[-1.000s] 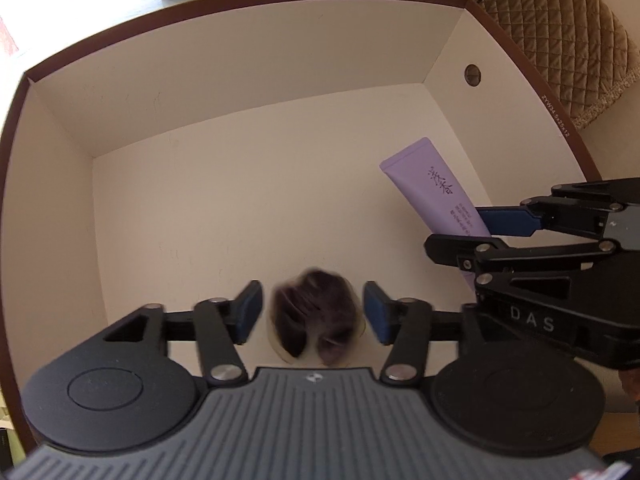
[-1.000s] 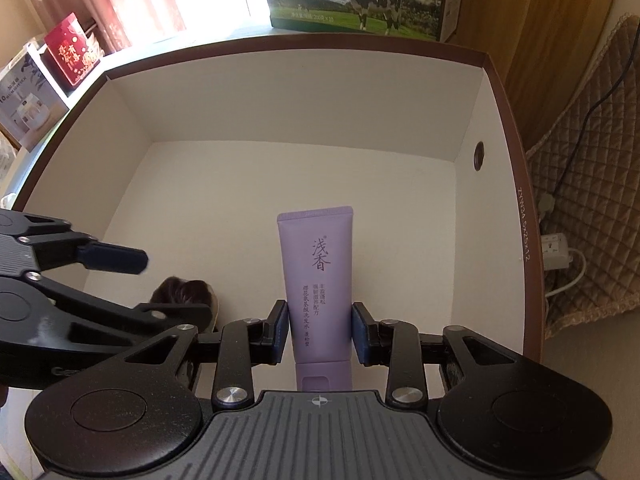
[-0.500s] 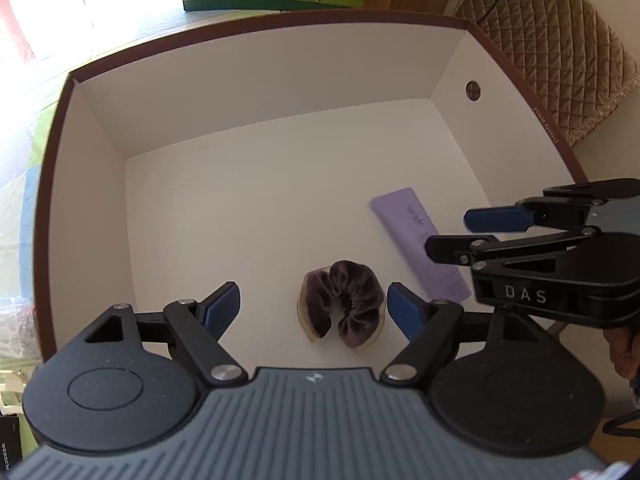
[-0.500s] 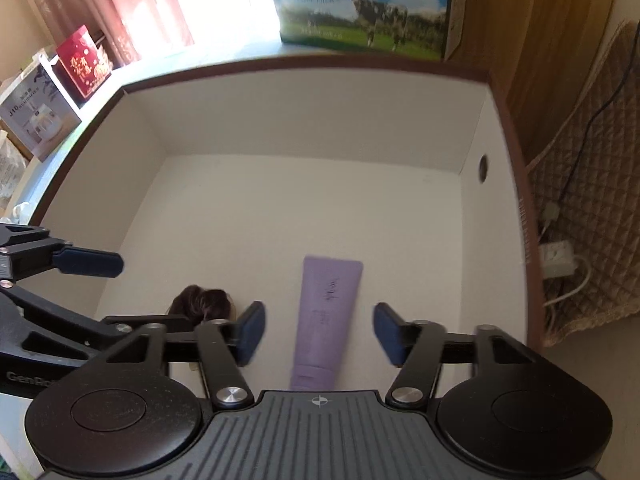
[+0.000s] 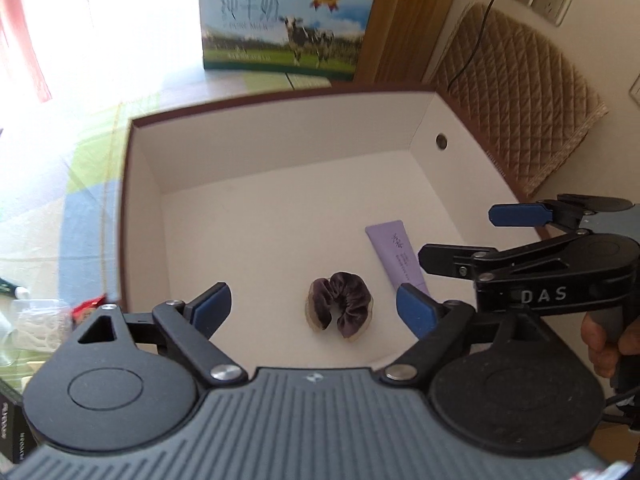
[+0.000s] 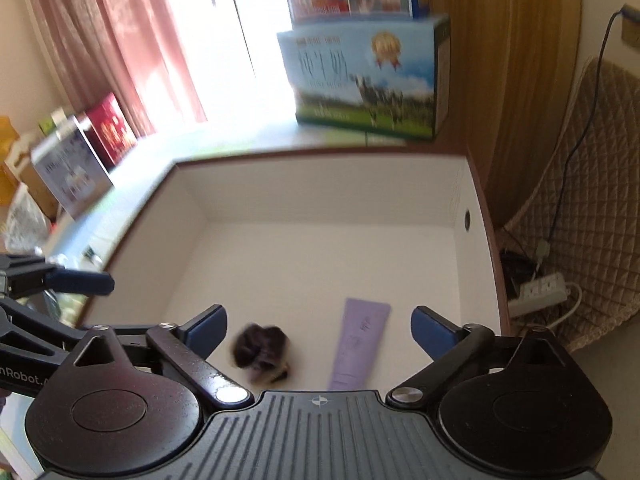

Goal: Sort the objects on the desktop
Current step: 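Withdraw both tools from the box back toward the table items, then grasp the black shaver box with the left gripper while the right grasps the cream hair clip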

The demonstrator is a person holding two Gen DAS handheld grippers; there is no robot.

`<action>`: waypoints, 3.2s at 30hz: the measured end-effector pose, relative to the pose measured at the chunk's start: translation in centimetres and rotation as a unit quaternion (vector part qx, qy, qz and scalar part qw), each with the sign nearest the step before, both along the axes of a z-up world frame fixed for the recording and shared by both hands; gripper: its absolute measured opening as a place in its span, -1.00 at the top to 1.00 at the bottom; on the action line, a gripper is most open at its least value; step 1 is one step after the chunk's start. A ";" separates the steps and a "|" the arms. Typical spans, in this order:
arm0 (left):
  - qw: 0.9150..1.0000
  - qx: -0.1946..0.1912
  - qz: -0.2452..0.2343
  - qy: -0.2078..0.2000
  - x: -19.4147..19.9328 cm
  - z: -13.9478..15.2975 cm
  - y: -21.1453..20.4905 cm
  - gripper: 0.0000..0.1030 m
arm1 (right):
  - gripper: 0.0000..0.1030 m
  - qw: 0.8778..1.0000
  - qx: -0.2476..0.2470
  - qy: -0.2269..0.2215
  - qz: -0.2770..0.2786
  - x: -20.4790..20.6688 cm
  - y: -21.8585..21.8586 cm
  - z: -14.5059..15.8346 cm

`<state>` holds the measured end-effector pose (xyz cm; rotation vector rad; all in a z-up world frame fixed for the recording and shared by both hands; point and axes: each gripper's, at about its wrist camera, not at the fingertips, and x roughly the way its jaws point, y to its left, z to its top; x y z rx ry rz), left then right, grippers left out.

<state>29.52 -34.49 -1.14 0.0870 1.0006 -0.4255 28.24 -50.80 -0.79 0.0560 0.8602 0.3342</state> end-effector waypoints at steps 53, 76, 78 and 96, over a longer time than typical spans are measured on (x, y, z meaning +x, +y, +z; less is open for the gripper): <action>0.950 0.048 0.308 0.010 -11.3 -0.5 31.9 -0.79 | -0.82 0.982 0.024 -0.012 0.189 -6.6 30.1 -4.0; 0.937 0.076 0.338 0.049 -0.7 -7.4 33.1 -0.79 | -0.23 0.988 -0.011 0.049 0.148 -1.1 32.3 -9.6; 0.937 0.086 0.334 0.053 0.0 -8.0 32.8 -0.81 | -0.23 0.988 -0.012 0.052 0.148 -1.0 32.2 -9.8; 0.951 0.110 0.284 0.061 -6.1 -8.5 36.7 -0.75 | -0.49 0.959 -0.042 0.021 0.279 -1.8 35.1 -12.0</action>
